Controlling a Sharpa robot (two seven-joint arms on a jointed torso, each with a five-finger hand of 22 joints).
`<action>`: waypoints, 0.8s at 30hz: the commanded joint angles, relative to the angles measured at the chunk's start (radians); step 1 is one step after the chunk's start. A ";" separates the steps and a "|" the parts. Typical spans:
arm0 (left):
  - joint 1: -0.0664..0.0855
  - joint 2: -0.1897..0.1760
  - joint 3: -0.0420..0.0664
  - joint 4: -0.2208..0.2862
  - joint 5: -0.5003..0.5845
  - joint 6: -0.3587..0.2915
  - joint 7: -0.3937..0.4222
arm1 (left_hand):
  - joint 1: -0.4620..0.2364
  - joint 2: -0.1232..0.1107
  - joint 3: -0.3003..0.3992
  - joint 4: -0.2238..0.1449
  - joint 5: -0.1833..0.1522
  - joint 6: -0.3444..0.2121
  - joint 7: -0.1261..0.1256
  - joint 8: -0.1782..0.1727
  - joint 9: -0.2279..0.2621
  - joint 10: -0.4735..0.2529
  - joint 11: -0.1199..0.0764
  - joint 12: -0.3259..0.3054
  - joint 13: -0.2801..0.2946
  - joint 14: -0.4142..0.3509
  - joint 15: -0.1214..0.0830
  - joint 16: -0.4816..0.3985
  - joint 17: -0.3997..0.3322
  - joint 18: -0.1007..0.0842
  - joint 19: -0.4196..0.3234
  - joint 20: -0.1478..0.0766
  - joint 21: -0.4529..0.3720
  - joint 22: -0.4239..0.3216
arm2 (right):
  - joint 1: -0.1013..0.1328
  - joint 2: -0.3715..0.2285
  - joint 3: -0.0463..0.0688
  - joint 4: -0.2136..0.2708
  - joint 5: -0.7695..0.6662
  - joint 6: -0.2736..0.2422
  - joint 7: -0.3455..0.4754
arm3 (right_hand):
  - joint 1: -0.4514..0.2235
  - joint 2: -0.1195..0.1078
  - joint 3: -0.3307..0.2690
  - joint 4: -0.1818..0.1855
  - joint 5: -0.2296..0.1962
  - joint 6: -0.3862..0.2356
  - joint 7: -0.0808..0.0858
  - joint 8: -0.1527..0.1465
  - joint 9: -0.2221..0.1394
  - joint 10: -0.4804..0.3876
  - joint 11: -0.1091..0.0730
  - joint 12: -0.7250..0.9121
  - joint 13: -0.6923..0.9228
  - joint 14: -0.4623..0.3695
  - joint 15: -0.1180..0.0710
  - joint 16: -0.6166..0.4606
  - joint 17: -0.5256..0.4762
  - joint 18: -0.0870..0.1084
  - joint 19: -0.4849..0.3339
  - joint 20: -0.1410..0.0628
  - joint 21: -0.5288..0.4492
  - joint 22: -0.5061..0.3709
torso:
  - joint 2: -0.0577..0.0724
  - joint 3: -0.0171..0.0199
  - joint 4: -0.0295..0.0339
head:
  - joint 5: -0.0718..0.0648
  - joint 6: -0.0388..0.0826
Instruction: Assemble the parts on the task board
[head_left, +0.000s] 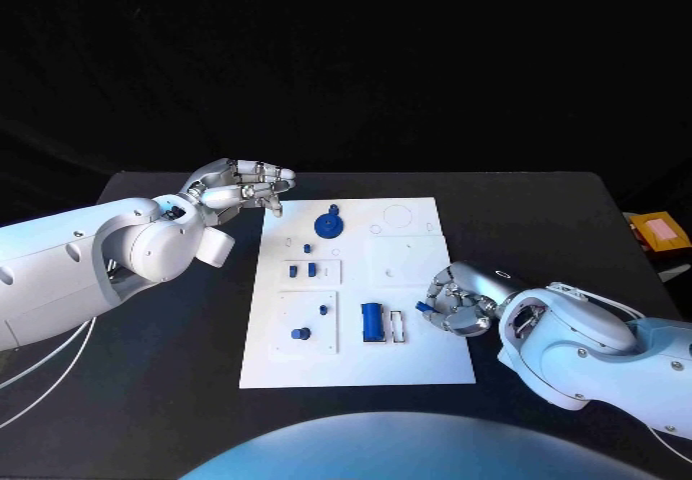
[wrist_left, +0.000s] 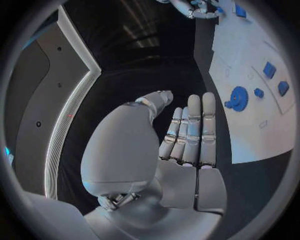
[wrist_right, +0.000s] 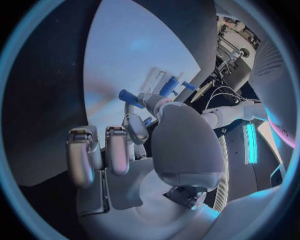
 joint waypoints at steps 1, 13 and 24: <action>0.001 0.003 0.001 0.003 0.001 0.019 0.004 | 0.002 0.009 -0.001 -0.005 0.005 -0.004 0.021 0.001 -0.001 -0.008 -0.001 0.004 -0.001 -0.004 0.000 -0.001 -0.002 0.014 0.000 0.003 -0.002 0.001 | 0.002 0.017 0.000 -0.001 0.100 -0.039 0.006 | -0.022 -0.002 0.024 -0.015 -0.007 0.005 -0.008 0.020 0.020 0.008 0.003 0.006 0.003 0.072 -0.006 0.004 0.100 -0.018 0.097 -0.006 0.003 0.258 | 0.001 0.0005 0.0007 | -0.002 0.000; 0.001 0.003 0.001 0.005 0.001 0.021 0.004 | 0.002 0.009 -0.001 -0.005 0.005 -0.004 0.021 0.001 -0.001 -0.008 -0.001 0.004 -0.001 -0.004 0.000 -0.001 -0.002 0.014 0.000 0.003 -0.002 0.001 | -0.011 0.086 -0.001 -0.032 0.198 0.006 0.001 | -0.060 -0.006 0.022 -0.004 -0.014 0.006 -0.007 0.019 0.020 0.008 0.003 0.007 0.005 0.072 -0.005 0.004 0.102 -0.017 0.096 -0.006 0.000 0.257 | 0.001 0.0006 -0.0012 | 0.001 0.000; 0.001 0.002 0.001 0.005 0.001 0.025 0.001 | 0.002 0.009 -0.001 -0.005 0.005 -0.004 0.021 0.001 -0.001 -0.008 -0.001 0.004 -0.001 -0.004 0.000 -0.001 -0.002 0.014 0.000 0.003 -0.002 0.001 | -0.022 0.108 -0.001 -0.047 0.212 0.024 -0.006 | -0.111 -0.007 -0.003 0.012 0.030 0.014 -0.008 0.022 0.021 0.016 0.003 0.023 0.019 0.073 -0.006 0.007 0.108 -0.019 0.098 -0.006 0.006 0.259 | 0.000 0.0011 -0.0010 | 0.002 0.000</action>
